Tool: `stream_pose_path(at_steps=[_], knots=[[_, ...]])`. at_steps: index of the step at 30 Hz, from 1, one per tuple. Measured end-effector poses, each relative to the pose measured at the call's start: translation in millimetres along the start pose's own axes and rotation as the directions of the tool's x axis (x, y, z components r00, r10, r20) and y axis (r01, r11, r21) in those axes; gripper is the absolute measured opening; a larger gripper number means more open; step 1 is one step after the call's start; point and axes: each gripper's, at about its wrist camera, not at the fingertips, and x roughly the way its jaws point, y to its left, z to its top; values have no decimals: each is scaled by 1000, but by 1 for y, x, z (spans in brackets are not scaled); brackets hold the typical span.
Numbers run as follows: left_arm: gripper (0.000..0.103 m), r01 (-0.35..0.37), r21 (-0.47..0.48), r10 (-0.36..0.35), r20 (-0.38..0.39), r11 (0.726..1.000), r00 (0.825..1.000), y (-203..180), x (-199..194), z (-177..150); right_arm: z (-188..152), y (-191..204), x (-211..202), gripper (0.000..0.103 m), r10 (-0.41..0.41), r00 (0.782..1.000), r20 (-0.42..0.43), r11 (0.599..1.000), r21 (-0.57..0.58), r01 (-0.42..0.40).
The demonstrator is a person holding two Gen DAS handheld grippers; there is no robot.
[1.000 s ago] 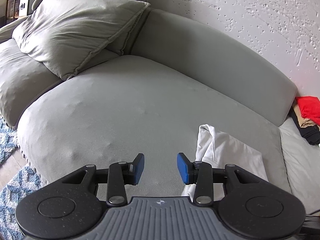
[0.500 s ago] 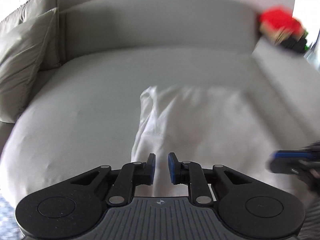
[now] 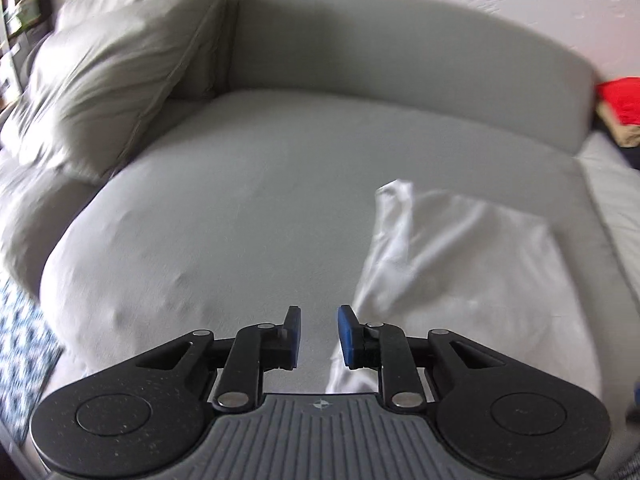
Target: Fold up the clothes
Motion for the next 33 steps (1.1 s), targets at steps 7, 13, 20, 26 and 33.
stream_pose_path(at_steps=[7, 13, 20, 26, 33], knots=[[22, 125, 236, -129, 1, 964, 992, -63, 7, 29, 64, -16, 50, 23, 79, 997, 13, 997, 22, -80], [26, 188, 260, -144, -179, 947, 973, -81, 93, 37, 80, -55, 126, 23, 228, 970, -87, 942, 272, -198], [18, -110, -69, 103, -96, 992, 990, -15, 146, 74, 68, -105, 156, 12, 199, 979, 45, 864, 464, -197], [15, -29, -221, 37, 34, 975, 999, 9, 114, 81, 73, -120, 135, 22, -6, 988, 153, 860, 504, -73], [20, 400, 53, -398, -49, 915, 916, -56, 114, 70, 63, -119, 148, 22, 190, 958, 213, 766, 579, -280]])
